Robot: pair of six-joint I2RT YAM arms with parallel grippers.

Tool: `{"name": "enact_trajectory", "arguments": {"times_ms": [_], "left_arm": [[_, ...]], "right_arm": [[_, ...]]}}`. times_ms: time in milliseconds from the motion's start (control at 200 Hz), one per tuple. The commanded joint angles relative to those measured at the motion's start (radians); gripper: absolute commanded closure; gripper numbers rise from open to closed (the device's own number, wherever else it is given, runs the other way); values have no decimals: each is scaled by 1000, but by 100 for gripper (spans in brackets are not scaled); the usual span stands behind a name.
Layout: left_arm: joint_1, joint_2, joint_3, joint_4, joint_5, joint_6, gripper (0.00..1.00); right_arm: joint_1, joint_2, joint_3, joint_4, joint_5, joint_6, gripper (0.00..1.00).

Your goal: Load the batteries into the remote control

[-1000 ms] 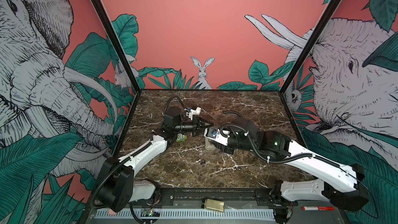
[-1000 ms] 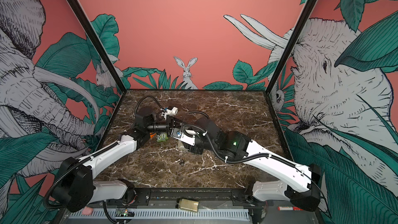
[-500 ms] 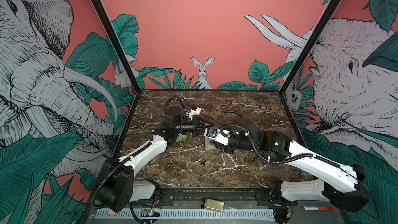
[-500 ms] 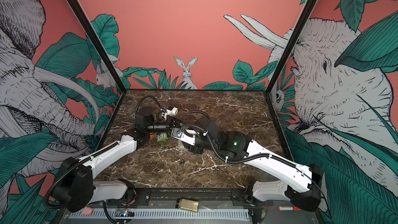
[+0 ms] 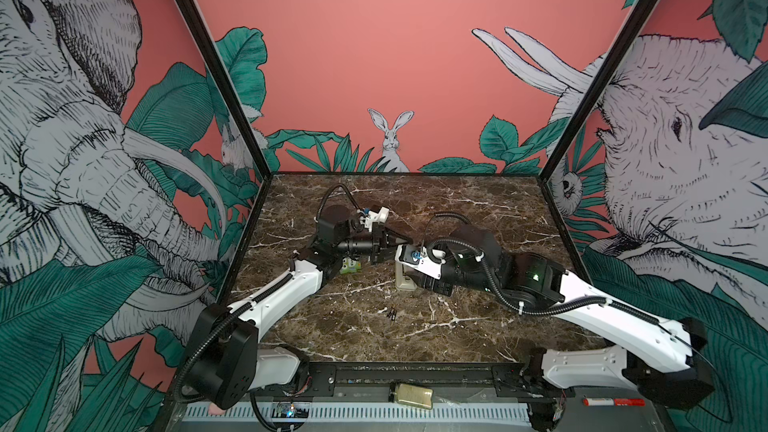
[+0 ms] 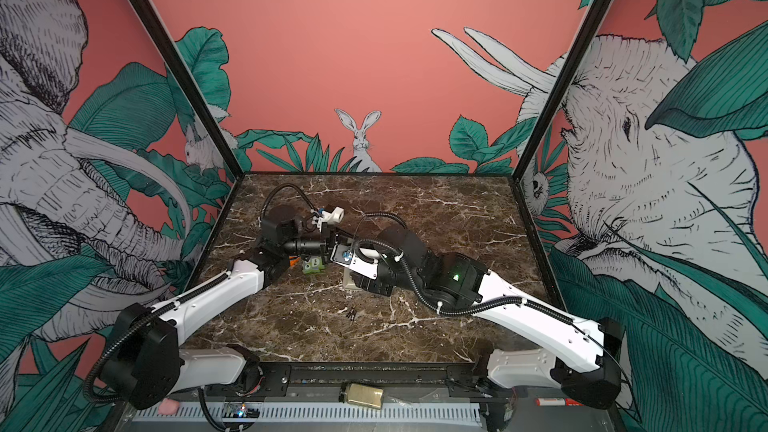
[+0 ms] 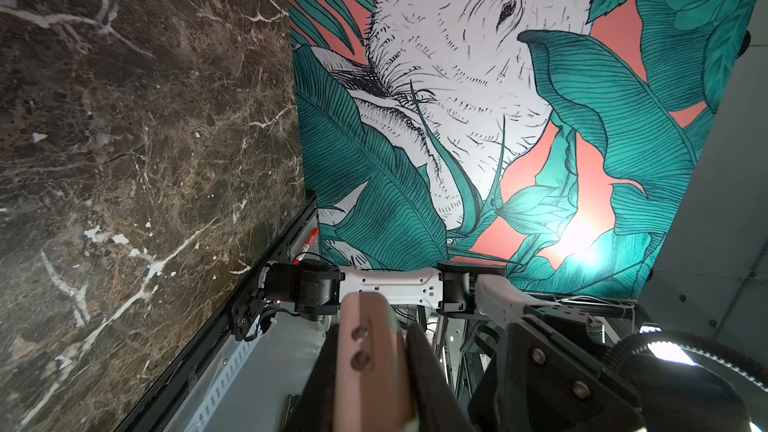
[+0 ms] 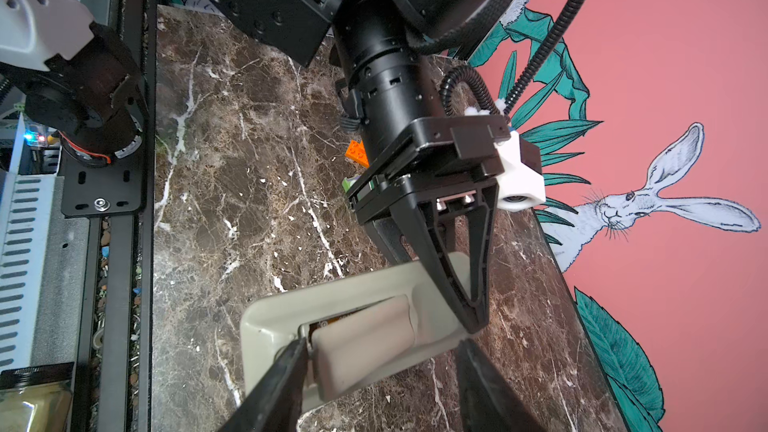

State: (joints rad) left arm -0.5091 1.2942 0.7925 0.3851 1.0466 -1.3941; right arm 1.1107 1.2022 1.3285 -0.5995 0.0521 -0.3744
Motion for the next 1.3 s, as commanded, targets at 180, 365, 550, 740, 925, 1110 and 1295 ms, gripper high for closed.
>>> {"name": "enact_trajectory", "arguments": {"times_ms": [180,365,550,740,925,1110,1295], "left_arm": [[-12,-19,29,22,65,0,100],[-8,-14,25,23,61,3,100],[-5,-7,31,30,60,-2,100],[1,5,36,35,54,-3,100],[4,8,36,35,49,0,100],[10,11,31,35,37,5,100],[13,11,32,30,34,8,100]], "right_arm": [[-17,-2,-10,27,35,-12,42],[-15,-4,-10,27,19,-9,40],[-15,-5,-41,28,12,-6,37],[-15,-5,-47,33,13,-7,37],[-15,-6,-43,41,16,8,36],[-14,-8,-47,49,11,29,34],[-14,-10,-47,48,14,31,34]]}}
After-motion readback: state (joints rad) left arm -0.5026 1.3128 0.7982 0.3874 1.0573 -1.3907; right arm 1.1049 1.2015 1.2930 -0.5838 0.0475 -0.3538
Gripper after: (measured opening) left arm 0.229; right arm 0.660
